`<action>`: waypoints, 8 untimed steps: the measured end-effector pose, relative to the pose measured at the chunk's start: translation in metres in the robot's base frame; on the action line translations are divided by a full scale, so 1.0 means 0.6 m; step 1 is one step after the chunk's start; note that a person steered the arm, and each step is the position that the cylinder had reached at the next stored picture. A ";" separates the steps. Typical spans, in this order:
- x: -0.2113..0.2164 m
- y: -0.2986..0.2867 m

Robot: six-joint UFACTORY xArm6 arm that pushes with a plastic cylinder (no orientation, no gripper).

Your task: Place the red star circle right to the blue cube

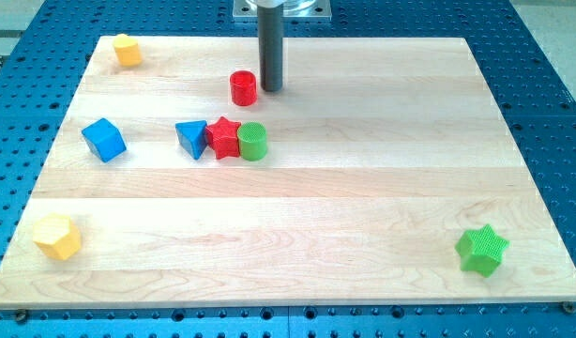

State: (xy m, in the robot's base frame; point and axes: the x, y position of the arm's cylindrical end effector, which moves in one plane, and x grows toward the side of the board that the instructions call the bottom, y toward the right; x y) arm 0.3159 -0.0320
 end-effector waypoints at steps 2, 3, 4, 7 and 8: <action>0.048 -0.133; -0.005 -0.130; 0.031 -0.189; 0.081 -0.210; 0.113 -0.250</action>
